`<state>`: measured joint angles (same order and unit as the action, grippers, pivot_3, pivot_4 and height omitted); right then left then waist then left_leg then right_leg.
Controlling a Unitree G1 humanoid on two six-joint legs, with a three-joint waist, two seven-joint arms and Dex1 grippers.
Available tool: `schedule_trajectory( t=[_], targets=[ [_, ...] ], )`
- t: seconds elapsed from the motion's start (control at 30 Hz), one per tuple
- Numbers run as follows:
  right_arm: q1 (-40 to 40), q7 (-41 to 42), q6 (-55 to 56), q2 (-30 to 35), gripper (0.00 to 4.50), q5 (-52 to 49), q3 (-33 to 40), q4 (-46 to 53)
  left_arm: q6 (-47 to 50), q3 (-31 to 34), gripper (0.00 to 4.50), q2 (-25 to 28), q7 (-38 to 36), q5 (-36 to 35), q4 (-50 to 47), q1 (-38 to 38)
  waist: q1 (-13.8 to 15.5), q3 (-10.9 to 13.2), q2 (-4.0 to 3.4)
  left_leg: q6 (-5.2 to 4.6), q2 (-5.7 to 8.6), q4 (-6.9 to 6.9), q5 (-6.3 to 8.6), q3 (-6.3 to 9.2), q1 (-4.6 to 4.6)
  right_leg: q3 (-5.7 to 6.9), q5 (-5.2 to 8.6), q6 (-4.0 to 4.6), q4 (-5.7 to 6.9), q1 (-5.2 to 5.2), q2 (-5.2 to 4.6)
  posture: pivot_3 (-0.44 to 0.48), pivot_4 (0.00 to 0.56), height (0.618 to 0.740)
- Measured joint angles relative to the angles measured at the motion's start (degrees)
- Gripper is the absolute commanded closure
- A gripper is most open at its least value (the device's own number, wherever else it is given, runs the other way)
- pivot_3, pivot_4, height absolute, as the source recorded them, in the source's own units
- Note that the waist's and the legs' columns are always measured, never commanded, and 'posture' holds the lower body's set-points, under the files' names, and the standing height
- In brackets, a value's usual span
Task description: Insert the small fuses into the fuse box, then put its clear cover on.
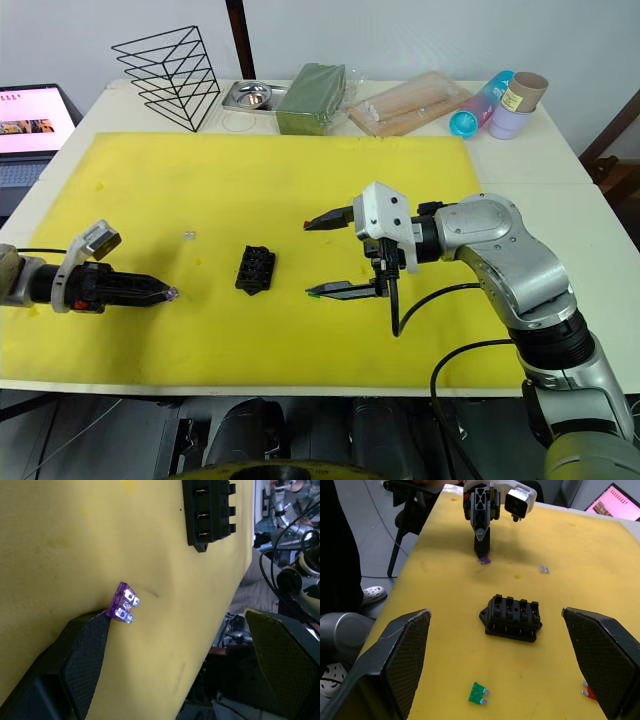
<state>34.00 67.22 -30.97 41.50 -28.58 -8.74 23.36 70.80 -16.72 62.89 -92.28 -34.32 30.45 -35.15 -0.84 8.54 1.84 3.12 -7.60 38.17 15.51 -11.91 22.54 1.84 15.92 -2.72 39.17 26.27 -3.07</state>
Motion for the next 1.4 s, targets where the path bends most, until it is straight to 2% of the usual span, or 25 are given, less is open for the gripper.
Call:
schedule_trajectory(
  t=[0.47,0.57,0.8,0.93,1.17,1.27,1.4],
  targets=[
    [0.01,-0.42,-1.12,0.12,0.01,-1.26,0.00,1.25,1.20,3.32,0.00,-2.46,1.46,0.65,1.02,0.61,0.23,-0.01,0.00,-0.01,0.05,0.05,0.00,0.22,-0.01,0.05,0.00,0.00,0.00,-0.18,0.00,0.000,0.150,0.740],
    [0.01,-0.42,-1.18,0.12,0.00,-1.48,0.00,1.25,1.26,4.46,0.56,-3.06,2.60,0.95,0.88,1.10,0.24,-0.01,-0.01,-0.02,0.08,0.06,0.00,0.32,-0.01,0.05,0.00,0.00,-0.01,-0.24,0.00,0.000,0.150,0.740],
    [1.06,-0.59,-1.85,0.06,0.00,-2.12,0.00,1.31,-1.69,6.19,3.17,-3.59,6.32,2.69,0.93,3.56,0.06,-0.01,0.00,-0.03,0.10,0.05,0.01,0.43,-0.01,0.06,0.01,0.01,-0.03,-0.29,0.02,0.000,0.150,0.740],
    [1.06,-0.59,-1.68,0.04,0.00,-2.08,-0.02,1.31,-4.06,7.29,4.45,-3.62,7.43,3.58,0.89,5.25,-0.19,-0.01,-0.01,-0.03,0.10,0.03,0.01,0.55,-0.02,0.04,0.02,0.02,-0.05,-0.28,0.10,0.000,0.150,0.740],
    [1.15,-0.62,-1.03,-0.66,0.00,-1.99,-0.29,0.90,-2.64,11.21,4.45,-2.73,8.00,2.05,-3.51,8.63,-0.33,-0.01,-0.01,-0.04,0.10,0.01,0.03,0.88,0.00,0.03,0.05,0.09,-0.04,-0.27,0.25,0.000,0.150,0.740],
    [2.25,-2.31,-4.15,-1.87,0.00,-3.72,0.27,-0.71,-2.26,15.49,4.45,-1.37,8.47,-0.91,-12.88,12.13,-0.19,0.02,0.05,-0.03,0.10,0.02,0.02,0.91,0.07,0.03,0.06,0.11,-0.04,-0.23,0.24,0.000,0.150,0.740],
    [6.20,-5.61,-12.85,-2.03,0.00,-7.41,0.91,-0.98,-5.32,24.06,4.45,-1.82,12.83,-4.94,-31.37,12.97,0.25,0.02,0.06,-0.01,0.15,0.06,0.01,1.05,0.18,0.03,0.05,0.11,-0.04,-0.25,0.20,0.000,0.150,0.740]
  ],
)
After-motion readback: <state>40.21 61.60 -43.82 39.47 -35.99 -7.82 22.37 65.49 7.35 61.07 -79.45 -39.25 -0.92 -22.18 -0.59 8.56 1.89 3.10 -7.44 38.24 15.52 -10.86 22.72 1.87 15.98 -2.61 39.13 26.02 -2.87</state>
